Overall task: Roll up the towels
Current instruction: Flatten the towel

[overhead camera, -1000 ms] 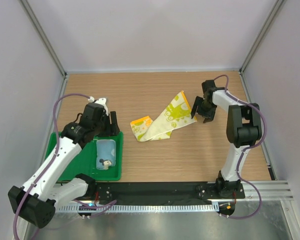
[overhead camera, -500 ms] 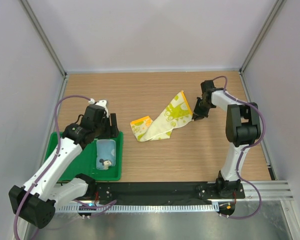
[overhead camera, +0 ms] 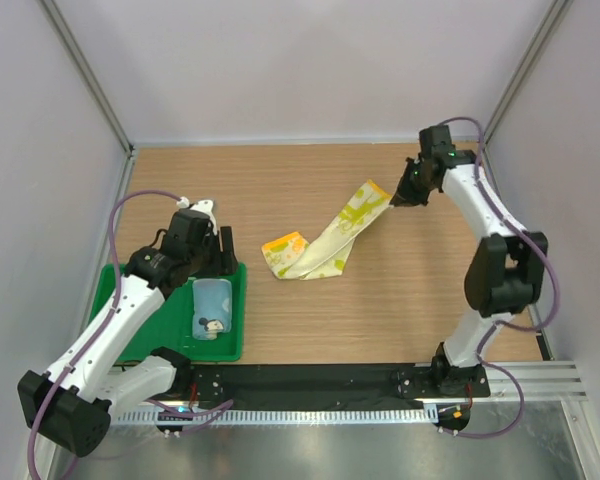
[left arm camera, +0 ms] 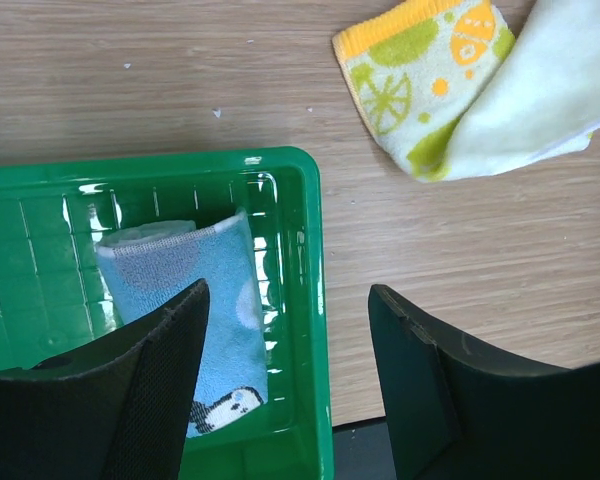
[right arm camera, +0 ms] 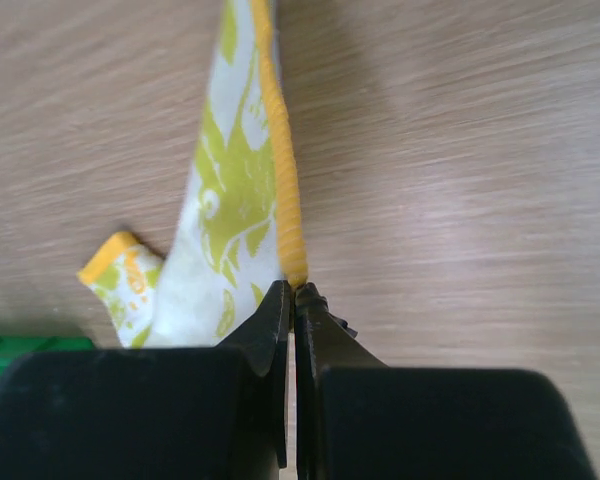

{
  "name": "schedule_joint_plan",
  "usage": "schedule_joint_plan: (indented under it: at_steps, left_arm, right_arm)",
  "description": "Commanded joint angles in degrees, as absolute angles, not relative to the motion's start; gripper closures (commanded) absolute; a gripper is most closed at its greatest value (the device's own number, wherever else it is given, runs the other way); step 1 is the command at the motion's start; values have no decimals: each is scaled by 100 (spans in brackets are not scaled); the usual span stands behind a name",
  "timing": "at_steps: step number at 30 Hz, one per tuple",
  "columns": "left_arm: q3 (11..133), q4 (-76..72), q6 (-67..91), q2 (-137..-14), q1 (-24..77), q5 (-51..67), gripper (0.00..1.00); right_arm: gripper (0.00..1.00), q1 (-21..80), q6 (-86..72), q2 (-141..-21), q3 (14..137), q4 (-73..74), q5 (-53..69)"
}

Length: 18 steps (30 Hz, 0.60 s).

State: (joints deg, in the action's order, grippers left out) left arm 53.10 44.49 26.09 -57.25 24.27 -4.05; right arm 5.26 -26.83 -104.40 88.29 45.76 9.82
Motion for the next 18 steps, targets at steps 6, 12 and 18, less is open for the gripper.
schedule_joint_plan:
  at_steps: [6,12,18]
  left_arm:
    - [5379,4324,2750,-5826,2443,-422,35]
    - [5739,4114,3058,-6547,2452,174,37]
    - [6231,3692,3392,-7786,2663,834,39]
  right_arm:
    - [99,70,-2698,-7430,8292,5493,-553]
    - [99,79,-2857,-6856,6699,5265,-80]
    - [99,70,-2778,-6899,6284,5133,114]
